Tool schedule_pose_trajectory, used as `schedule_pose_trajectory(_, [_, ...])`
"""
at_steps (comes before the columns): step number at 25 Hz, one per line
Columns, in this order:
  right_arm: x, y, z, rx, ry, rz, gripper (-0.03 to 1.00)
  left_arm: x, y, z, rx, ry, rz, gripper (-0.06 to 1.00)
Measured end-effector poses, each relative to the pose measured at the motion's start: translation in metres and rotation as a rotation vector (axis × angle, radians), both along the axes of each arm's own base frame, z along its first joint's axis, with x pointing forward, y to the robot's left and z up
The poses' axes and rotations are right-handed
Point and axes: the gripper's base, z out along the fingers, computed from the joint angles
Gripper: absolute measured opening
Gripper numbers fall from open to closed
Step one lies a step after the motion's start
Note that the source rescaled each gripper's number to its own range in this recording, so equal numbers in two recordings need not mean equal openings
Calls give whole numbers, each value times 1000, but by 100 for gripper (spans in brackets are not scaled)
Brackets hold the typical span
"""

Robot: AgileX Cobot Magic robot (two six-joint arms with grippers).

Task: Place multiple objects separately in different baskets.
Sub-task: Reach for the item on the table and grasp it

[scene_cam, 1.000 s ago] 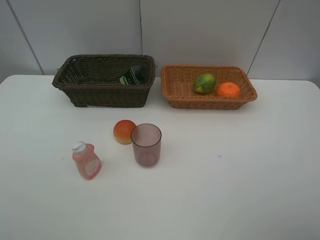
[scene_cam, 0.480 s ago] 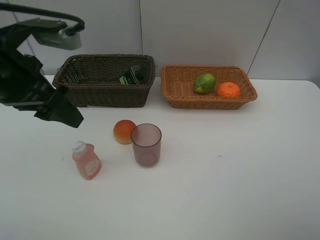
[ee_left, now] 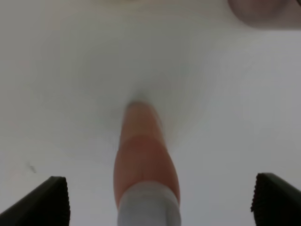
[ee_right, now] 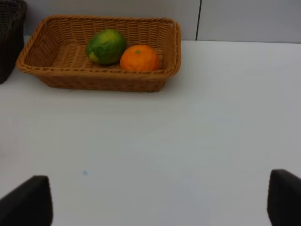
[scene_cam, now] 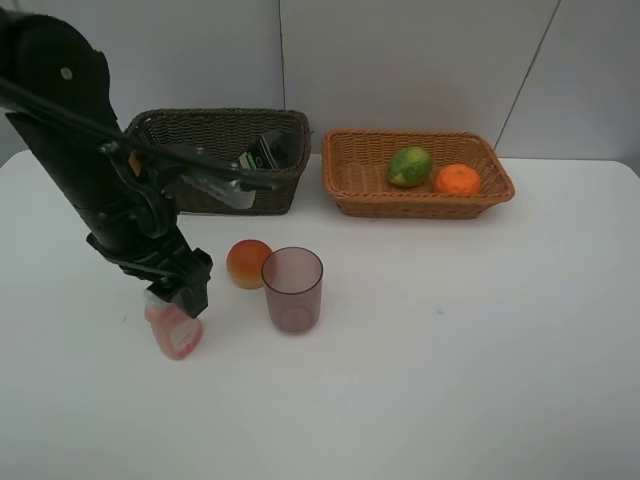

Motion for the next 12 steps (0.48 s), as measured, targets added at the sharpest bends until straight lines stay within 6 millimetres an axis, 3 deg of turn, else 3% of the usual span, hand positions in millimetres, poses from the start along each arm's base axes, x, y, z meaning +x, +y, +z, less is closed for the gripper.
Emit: schedule_pose_trajectory(12, [0,0,0,0,0,0,98,2,-3,-42,84,66,-41,100])
